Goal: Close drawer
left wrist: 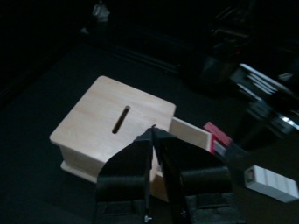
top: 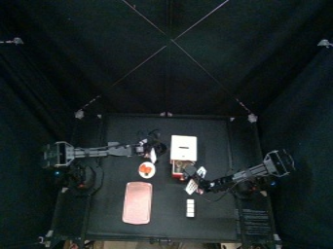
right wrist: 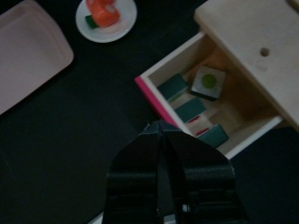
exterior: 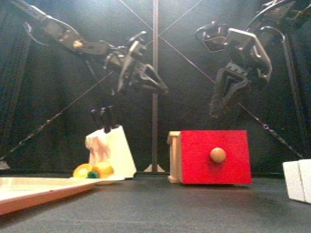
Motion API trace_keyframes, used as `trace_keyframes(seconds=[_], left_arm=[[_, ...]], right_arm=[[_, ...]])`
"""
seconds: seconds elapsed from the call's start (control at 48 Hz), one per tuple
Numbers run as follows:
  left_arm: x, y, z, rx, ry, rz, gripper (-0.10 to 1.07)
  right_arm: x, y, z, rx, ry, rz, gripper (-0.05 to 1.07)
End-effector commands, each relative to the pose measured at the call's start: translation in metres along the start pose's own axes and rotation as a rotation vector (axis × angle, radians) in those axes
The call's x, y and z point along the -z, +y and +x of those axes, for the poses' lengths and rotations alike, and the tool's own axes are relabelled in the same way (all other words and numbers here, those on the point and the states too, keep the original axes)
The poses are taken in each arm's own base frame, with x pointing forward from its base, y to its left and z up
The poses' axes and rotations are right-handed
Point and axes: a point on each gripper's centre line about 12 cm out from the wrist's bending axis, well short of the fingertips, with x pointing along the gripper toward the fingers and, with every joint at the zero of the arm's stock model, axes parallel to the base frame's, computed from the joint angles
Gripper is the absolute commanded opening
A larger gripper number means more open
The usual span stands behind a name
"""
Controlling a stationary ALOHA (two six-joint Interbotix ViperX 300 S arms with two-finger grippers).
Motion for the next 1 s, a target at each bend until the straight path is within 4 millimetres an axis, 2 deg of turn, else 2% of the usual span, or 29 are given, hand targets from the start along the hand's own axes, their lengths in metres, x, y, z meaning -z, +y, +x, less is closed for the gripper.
trace_keyframes(seconds=[0.0,0.125,0.229,0.354,0.604,0.833,0.979], left_arm=[[-0.02,0.007,0.022,-0.028,-0.012,-0.009,0.52],[-0.022,0.026,0.048,-0.069,-0.001,-0.056,0.52],[-0.012,0.042,0.068,-0.109,0.041,-0.114,0.52],[-0.001,0.055,0.081,-0.147,0.094,-0.141,0.52],[0.003,0.064,0.084,-0.175,0.133,-0.151,0.52],[0.019,0.066,0.085,-0.2,0.217,-0.142,0.52],[0.021,0.067,0.085,-0.21,0.243,-0.142,0.52]], right_arm=[[-0.005,0.006,-0.008,-0.07,-0.017,0.007,0.35],[0.001,0.006,-0.006,-0.084,-0.002,-0.002,0.32],[0.006,0.004,-0.003,-0.08,0.01,-0.008,0.31],[0.01,0.002,0.0,-0.069,0.022,-0.015,0.31],[0.016,0.001,0.009,-0.045,0.044,-0.022,0.31],[0.021,-0.002,0.019,-0.014,0.065,-0.03,0.31],[0.018,-0.013,0.022,0.025,0.065,-0.008,0.31]])
